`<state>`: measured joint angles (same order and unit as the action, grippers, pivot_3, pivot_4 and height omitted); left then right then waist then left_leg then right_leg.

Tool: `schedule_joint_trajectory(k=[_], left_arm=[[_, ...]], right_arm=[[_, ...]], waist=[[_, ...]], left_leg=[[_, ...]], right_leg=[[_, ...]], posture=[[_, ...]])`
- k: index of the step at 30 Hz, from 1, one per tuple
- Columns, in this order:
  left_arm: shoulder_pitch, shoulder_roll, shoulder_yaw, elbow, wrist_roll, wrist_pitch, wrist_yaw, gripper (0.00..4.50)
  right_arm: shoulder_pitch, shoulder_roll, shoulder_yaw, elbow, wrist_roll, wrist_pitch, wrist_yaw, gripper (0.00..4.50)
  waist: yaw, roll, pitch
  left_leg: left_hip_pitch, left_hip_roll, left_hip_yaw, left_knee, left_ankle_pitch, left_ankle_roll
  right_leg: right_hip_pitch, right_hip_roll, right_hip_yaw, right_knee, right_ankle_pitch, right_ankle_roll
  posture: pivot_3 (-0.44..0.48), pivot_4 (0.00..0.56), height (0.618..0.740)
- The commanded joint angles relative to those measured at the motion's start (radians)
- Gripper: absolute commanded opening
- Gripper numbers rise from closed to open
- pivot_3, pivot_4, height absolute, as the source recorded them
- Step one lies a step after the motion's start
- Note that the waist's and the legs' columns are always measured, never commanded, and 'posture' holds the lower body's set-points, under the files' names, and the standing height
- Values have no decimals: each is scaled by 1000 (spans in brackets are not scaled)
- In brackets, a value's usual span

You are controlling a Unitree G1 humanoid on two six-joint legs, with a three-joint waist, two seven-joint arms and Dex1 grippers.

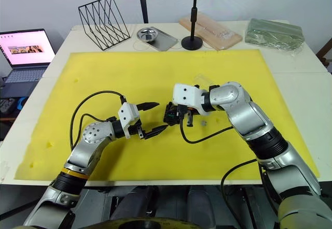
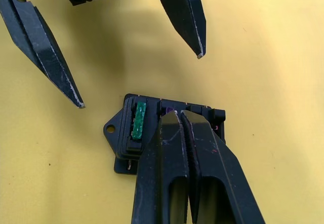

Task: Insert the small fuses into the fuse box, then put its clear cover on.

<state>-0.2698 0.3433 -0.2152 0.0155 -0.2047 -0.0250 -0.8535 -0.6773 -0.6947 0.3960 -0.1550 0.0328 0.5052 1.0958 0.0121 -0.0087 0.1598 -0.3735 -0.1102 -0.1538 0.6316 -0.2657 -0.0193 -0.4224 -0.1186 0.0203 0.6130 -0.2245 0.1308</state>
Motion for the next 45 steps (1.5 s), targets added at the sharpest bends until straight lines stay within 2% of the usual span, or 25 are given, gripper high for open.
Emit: schedule_joint_trajectory(k=[1, 4, 9, 10, 13, 16, 19, 23, 29, 32, 39, 42, 45], left_arm=[[10, 10, 1, -47, -4, 0, -8, 4500], [13, 19, 8, -60, -14, 7, -16, 4500], [-38, 169, 127, -105, -164, 117, -157, 4500], [-45, 207, 154, -105, -190, 137, -186, 4500], [-65, 293, 219, -69, -223, 168, -230, 4500], [-81, 360, 281, 2, -228, 176, -256, 4500], [-82, 424, 347, 92, -217, 155, -266, 4500], [-73, 453, 413, 189, -211, 129, -238, 4500], [-45, 455, 465, 305, -176, 54, -201, 4500], [-36, 453, 468, 327, -161, 12, -199, 4500], [-61, 450, 445, 312, -174, 35, -228, 4500], [-83, 460, 407, 246, -199, 172, -241, 4500], [-102, 482, 403, 120, -332, 409, -299, 4500]], right_arm=[[31, -8, 13, 16, -17, 2, 7, 34], [34, 7, -19, 8, 11, -12, 4, 34], [73, -4, -267, -92, 162, 19, -52, 34], [84, -15, -314, -117, 193, 45, -58, 230], [135, -65, -422, -169, 258, 123, -65, 927], [224, -132, -520, -180, 287, 140, -62, 2056], [346, -203, -646, -138, 290, 78, -43, 3120], [458, -238, -752, -58, 283, -11, -52, 4492], [540, -233, -791, 40, 271, -108, -81, 4492], [543, -233, -789, 47, 294, -94, -85, 4492], [516, -266, -759, 49, 326, -34, -63, 4492], [461, -269, -750, 69, 362, 31, -70, 4492], [418, -269, -737, 80, 416, 139, -63, 4492]], waist=[[0, 0, 0], [0, 0, 0], [0, 0, 1], [-1, 0, 1], [-1, 0, 1], [2, 0, 1], [1, 0, 1], [-3, 0, 1], [-3, 0, 1], [-1, 0, 1], [-1, 0, 1], [-1, 0, 1], [-3, 0, 1]], left_leg=[[0, 0, 0, 0, 0, 0], [0, 0, 0, 0, 0, 0], [-2, 0, -1, 0, 0, 0], [-2, 0, -1, 0, 0, 0], [-2, 0, -1, -1, 0, 0], [-2, 0, -1, -1, -1, 1], [-2, 0, 0, -1, -1, 1], [-1, 1, 2, -1, -1, 1], [0, 2, 4, -1, -1, 2], [-1, 2, 5, -1, -1, 2], [-1, 2, 5, -1, -1, 2], [-1, 2, 5, -1, -1, 2], [-1, 2, 5, -1, -1, 2]], right_leg=[[0, 0, 0, 0, 0, 0], [0, 0, 0, 0, 0, 0], [-2, 0, 0, 0, 0, 0], [-3, 0, 0, 1, 0, 0], [-3, 0, 0, 1, 0, 0], [-2, 0, 0, -1, 0, 0], [-2, 0, 0, 0, 0, 0], [-2, 0, 0, 0, 0, 0], [-2, 1, 2, 0, 0, 0], [-2, 0, 3, 0, 0, 0], [-2, 0, 3, 0, 0, 0], [-2, 0, 3, 0, 0, 0], [-2, 0, 3, 0, 0, 0]], posture=[[0, 150, 740], [0, 150, 740], [0, 150, 740], [0, 150, 740], [0, 150, 740], [0, 150, 740], [0, 150, 740], [0, 150, 740], [0, 150, 740], [0, 150, 740], [0, 150, 740], [0, 150, 740], [0, 150, 740]])
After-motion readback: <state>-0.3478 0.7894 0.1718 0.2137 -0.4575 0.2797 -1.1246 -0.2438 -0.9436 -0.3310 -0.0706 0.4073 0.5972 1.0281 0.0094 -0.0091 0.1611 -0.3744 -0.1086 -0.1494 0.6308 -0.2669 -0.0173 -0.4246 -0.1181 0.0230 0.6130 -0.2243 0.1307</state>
